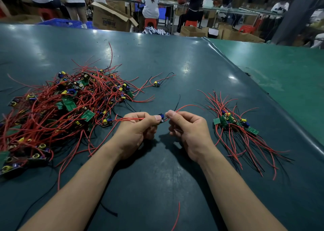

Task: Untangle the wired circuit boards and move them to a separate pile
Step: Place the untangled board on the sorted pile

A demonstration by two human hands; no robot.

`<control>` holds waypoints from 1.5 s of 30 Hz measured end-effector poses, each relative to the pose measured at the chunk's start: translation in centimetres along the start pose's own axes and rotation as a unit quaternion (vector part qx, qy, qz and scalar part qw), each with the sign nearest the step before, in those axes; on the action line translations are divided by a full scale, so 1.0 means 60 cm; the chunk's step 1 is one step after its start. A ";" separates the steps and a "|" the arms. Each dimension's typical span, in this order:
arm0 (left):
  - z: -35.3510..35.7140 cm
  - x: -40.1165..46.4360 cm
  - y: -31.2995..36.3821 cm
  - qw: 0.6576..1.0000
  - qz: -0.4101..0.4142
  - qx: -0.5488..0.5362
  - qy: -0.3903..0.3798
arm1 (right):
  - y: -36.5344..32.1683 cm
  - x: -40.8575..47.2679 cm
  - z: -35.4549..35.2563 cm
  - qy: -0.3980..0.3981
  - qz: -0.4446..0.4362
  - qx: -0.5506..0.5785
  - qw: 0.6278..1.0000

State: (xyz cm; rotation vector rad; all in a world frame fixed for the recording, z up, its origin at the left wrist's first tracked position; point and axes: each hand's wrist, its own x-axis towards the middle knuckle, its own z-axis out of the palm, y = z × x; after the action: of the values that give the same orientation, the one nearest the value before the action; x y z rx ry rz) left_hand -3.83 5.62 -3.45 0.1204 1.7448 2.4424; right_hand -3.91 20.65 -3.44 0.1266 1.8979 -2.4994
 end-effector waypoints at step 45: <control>0.005 -0.008 0.006 0.996 0.008 0.084 -0.002 | -0.001 0.034 -0.026 0.151 -0.088 -0.031 0.984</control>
State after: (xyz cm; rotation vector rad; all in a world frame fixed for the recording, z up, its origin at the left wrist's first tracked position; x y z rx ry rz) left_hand -3.36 5.74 -3.01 0.1557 1.9522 2.3019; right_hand -5.84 22.24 -3.93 0.3756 2.1840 -2.6599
